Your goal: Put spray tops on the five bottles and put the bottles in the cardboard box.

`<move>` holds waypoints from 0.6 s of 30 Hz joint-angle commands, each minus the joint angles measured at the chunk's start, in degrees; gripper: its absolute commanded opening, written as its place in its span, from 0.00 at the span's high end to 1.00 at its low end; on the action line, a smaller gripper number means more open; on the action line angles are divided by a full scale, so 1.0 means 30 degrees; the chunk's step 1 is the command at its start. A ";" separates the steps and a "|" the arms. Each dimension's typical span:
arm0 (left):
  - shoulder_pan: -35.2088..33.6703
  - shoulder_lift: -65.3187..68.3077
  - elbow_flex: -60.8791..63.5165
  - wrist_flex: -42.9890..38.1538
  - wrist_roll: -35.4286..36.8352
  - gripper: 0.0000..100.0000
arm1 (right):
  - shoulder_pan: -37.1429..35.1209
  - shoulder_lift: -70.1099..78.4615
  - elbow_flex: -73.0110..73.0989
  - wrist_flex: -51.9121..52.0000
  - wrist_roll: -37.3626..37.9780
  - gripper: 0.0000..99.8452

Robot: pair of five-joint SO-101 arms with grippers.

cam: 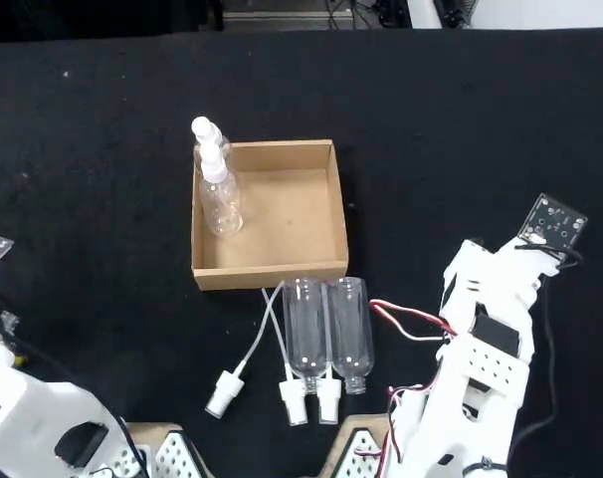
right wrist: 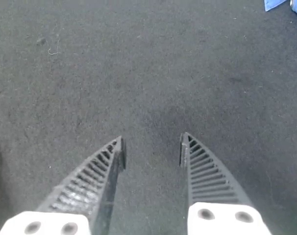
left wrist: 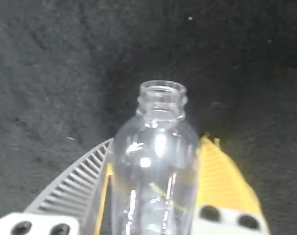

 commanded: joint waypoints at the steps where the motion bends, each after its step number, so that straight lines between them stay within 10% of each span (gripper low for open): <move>1: 0.0015 -0.0615 -0.0542 0.0850 -0.2374 0.93 | 0.0293 -0.0484 -0.0103 -0.0557 0.0176 0.83; 10: 0.2388 -0.5245 -0.2154 1.0022 -0.1788 0.96 | 0.0322 -0.0601 -0.0337 -0.0381 0.0147 0.83; 18: 0.6696 -1.0491 0.0923 0.9465 0.7121 0.96 | 0.0322 -0.0601 -0.3473 0.3722 0.1289 0.83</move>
